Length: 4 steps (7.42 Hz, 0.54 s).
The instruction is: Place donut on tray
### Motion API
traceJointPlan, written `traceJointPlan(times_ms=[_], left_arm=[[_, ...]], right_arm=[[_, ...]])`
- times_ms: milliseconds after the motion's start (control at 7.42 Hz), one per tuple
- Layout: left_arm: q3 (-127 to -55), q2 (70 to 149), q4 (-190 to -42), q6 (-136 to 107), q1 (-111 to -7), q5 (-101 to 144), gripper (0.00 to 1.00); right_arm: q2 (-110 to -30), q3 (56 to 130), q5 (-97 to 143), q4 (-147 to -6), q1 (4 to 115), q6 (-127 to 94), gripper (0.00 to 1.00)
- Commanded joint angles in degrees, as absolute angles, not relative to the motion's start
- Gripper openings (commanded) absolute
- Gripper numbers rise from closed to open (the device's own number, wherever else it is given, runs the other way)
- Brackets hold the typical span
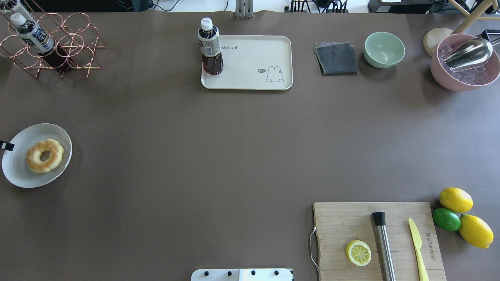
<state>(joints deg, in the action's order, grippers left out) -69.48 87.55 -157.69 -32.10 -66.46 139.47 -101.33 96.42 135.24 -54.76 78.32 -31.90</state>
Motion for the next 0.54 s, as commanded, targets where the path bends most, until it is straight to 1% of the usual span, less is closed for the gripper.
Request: traceJointPlan(times_ms=[0,404], left_arm=[[-69.5,87.5,-157.9,-32.1,-66.4,139.5,0.11],[-69.3,87.5,-157.9,-31.7,-66.4,139.4,0.1]], right_arm=[[-101.3,96.3,135.3,-54.8,78.3,-31.9,0.99],[-101.4,96.2,135.2,-54.8,78.3,-31.8,0.99]])
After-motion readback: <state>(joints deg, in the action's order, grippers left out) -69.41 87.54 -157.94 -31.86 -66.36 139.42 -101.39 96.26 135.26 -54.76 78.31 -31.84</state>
